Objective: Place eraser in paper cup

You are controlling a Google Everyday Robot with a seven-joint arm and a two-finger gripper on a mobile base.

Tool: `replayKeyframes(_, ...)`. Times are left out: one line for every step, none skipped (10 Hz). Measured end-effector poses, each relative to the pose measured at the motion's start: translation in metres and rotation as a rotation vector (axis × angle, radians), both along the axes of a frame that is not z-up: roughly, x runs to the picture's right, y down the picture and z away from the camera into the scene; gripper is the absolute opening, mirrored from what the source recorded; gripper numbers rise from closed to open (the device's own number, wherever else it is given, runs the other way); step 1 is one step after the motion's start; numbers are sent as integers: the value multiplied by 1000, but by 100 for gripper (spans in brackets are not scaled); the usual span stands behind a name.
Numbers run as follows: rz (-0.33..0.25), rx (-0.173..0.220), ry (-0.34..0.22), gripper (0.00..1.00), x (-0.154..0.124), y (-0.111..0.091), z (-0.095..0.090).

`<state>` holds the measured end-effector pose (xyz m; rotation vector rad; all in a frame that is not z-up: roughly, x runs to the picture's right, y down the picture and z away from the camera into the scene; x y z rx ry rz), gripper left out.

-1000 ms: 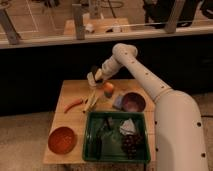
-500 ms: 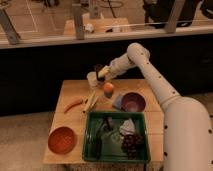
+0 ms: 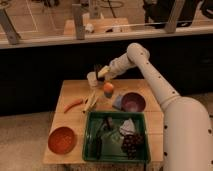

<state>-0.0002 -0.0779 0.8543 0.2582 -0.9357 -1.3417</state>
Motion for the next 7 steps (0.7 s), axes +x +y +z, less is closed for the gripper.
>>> replayKeyframes(3, 0, -2, 0, -1, 0, -3)
replayKeyframes(15, 4, -6, 0, -4, -2, -9)
replayKeyframes(42, 13, -5, 0, -7, -7, -24)
replayKeyframes(62, 19, 0, 0, -10, -10, -36)
replayKeyframes(92, 25, 13, 0, -15, -11, -53)
replayKeyframes(133, 17, 32, 0, -18, -7, -68)
replayKeyframes(178, 1, 52, 0, -18, -2, -79)
